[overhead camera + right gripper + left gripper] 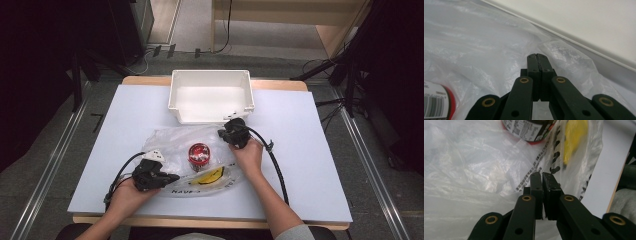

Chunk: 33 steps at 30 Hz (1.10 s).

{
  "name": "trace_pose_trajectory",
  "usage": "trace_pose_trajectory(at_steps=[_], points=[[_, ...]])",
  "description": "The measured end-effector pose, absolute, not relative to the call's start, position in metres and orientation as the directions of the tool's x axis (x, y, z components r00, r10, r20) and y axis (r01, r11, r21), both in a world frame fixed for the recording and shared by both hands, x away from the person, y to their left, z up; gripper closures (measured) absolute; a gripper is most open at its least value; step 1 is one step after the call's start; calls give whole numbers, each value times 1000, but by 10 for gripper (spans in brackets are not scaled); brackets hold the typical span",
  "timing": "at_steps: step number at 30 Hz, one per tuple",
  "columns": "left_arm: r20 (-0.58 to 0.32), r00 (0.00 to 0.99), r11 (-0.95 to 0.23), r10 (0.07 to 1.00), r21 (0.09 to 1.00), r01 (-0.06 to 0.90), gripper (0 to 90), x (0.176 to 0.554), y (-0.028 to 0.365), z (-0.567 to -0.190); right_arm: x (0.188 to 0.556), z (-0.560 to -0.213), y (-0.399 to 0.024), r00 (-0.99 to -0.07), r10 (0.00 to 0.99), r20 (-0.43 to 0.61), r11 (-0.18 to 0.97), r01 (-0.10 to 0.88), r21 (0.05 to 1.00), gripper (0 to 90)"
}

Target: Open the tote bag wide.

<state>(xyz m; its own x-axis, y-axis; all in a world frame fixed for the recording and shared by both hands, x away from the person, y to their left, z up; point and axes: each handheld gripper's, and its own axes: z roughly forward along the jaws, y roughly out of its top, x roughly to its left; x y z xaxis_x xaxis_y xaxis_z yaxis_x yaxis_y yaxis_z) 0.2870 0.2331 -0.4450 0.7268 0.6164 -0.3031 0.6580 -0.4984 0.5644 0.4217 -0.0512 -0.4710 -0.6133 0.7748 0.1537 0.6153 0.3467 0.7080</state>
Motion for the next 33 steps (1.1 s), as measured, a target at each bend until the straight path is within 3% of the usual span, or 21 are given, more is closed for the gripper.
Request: trace_pose_trajectory(at_steps=[16,33], points=[[-283,743,-457,607,640,617,875,320,232,-390,392,-428,-60,-686,701,194,344,563,751,900],[-260,763,-475,592,653,590,881,381,224,-356,354,-430,-72,-730,650,213,392,562,729,900]])
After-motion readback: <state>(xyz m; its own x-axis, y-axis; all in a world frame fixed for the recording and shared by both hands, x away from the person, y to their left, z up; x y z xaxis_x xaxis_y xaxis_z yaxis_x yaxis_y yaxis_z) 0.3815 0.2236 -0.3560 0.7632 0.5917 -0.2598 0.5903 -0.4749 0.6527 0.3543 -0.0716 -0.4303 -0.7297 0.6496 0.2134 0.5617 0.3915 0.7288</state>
